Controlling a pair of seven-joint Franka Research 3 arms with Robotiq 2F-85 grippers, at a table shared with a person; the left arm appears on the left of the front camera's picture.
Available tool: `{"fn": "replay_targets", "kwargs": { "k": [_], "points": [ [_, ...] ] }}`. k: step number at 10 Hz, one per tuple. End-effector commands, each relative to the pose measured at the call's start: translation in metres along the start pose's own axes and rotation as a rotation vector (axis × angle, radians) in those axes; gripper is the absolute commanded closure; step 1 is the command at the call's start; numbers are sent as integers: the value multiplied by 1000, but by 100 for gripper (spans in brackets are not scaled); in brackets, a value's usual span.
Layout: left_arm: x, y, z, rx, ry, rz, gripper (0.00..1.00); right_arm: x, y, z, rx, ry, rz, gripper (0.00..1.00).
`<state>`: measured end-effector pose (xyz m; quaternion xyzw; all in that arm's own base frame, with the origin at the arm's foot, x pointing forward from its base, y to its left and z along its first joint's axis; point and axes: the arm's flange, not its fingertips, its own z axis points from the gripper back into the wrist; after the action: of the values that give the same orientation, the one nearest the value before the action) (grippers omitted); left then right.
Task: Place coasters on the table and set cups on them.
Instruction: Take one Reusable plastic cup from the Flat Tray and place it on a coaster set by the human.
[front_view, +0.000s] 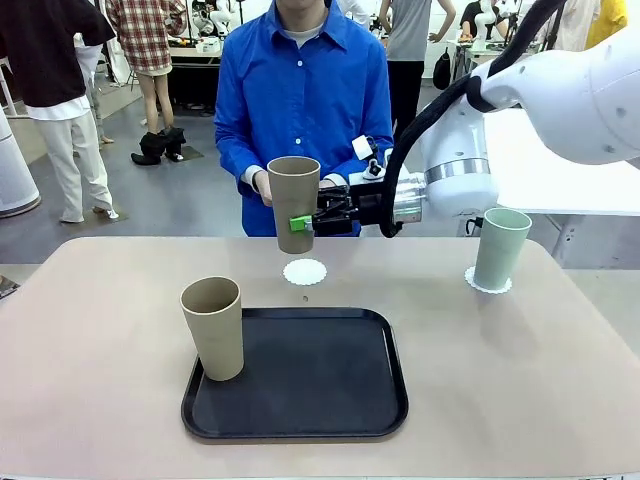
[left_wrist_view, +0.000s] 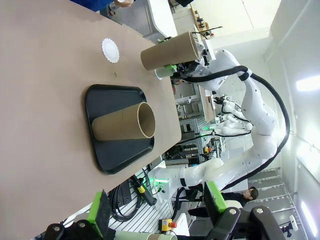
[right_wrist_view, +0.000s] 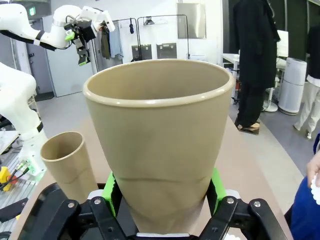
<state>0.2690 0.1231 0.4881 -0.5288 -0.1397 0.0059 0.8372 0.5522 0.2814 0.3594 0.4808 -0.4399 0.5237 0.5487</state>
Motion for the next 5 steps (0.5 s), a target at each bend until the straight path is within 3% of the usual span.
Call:
{"fn": "replay_targets", "kwargs": {
  "k": [1, 4, 5],
  "points": [
    [0, -1, 1, -23, -7, -11, 0, 9, -21, -6, 6, 14, -17, 18],
    [0, -1, 1, -23, -7, -11, 0, 2, -27, -1, -109, 22, -46, 18],
    [0, -1, 1, -23, -7, -11, 0, 4, -22, 1, -18, -4, -6, 18]
  ]
}}
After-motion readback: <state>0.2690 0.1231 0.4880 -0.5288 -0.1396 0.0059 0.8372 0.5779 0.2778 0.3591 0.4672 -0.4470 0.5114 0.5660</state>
